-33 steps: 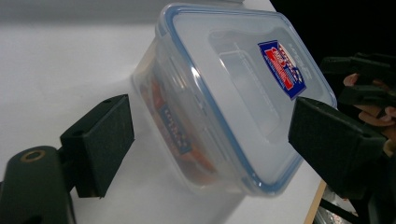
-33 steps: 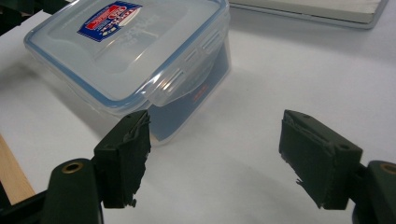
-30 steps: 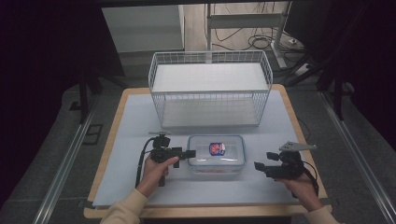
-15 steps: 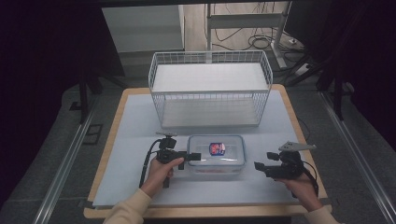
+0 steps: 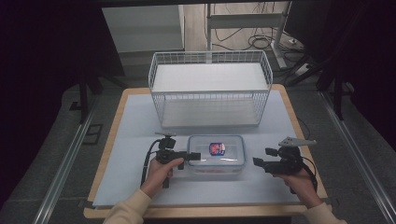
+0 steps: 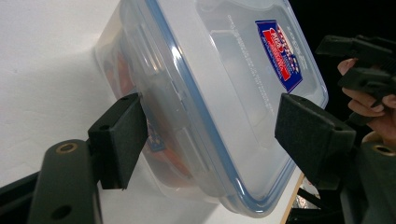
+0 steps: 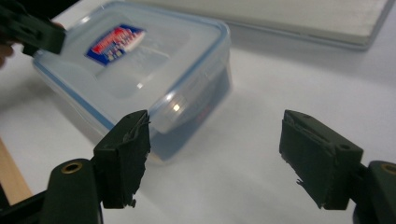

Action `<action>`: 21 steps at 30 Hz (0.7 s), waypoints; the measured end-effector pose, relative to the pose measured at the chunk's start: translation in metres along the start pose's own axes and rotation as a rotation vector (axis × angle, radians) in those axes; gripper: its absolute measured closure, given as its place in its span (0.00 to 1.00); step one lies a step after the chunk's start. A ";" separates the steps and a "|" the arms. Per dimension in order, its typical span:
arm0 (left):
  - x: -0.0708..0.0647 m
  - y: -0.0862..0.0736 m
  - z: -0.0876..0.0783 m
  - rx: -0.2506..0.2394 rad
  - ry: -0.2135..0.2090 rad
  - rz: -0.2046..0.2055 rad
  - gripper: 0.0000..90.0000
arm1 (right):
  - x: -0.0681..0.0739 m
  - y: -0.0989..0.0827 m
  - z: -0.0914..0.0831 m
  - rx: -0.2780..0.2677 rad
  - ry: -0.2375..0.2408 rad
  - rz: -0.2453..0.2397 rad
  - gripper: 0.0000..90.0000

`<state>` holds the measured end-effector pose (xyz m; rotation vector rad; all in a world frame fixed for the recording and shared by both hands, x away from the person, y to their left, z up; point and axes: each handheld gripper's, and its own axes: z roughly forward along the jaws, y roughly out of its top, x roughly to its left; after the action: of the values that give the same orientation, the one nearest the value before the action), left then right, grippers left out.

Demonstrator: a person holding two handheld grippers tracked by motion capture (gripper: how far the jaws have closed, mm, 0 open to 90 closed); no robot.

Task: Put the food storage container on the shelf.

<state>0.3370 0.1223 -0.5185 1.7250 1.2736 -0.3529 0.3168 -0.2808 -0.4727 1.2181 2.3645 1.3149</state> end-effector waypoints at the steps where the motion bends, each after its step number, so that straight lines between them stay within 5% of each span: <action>1: 0.000 0.000 0.000 -0.002 -0.001 -0.001 0.30 | 0.001 0.002 0.001 0.000 0.009 0.004 0.28; 11: 0.000 -0.001 0.000 -0.004 -0.001 0.003 0.30 | 0.006 0.031 0.021 0.036 0.076 0.059 0.21; 21: 0.000 -0.001 0.000 -0.007 -0.002 0.000 0.30 | 0.001 0.036 0.054 0.116 0.118 0.129 0.18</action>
<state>0.3364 0.1223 -0.5193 1.7186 1.2725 -0.3500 0.3637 -0.2363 -0.4764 1.3837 2.5135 1.3390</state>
